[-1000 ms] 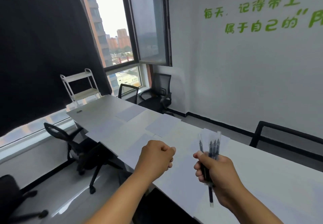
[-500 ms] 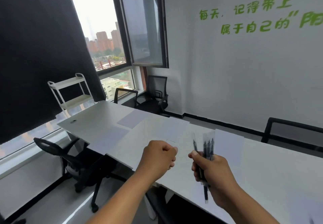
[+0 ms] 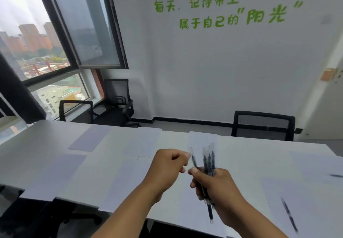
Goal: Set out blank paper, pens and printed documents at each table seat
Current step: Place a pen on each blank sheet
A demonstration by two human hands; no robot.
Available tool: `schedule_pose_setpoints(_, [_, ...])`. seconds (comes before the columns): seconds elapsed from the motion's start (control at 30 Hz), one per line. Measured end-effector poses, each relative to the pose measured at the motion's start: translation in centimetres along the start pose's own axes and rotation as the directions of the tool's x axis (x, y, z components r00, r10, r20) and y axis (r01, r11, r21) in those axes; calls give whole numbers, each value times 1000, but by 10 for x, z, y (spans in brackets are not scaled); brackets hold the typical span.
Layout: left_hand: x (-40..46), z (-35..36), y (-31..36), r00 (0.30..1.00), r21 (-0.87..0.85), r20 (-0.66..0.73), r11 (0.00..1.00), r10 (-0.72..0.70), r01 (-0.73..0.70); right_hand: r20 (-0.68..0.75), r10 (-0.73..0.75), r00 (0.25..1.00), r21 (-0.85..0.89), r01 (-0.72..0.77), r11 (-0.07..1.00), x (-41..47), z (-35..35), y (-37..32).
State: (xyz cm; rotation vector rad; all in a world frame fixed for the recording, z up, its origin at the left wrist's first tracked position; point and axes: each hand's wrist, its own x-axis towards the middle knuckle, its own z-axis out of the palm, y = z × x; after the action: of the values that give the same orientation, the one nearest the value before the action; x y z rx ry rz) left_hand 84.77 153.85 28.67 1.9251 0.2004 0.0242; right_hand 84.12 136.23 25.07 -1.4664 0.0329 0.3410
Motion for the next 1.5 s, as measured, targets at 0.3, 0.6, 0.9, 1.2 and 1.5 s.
schedule_pose_setpoints(0.3, [85, 16, -26, 997, 3, 56, 998, -58, 58, 2, 30, 1000, 35, -30, 999, 83, -10, 27])
schedule_pose_setpoints(0.6, [148, 49, -84, 966, 45, 167, 980, -198, 193, -155, 163, 974, 102, -148, 984, 124, -16, 86])
schedule_pose_setpoints(0.9, [207, 78, -163, 909, 147, 272, 947, -316, 285, -456, 291, 841, 219, -211, 953, 136, -32, 155])
schedule_pose_setpoints(1.2, [227, 105, -218, 868, 283, 291, 903, -401, 322, -473, 349, 809, 258, -252, 933, 163, -41, 186])
schedule_pose_setpoints(1.5, [231, 132, -244, 842, 436, 250, 832, -478, 343, -467, 370, 803, 271, -268, 925, 171, -52, 207])
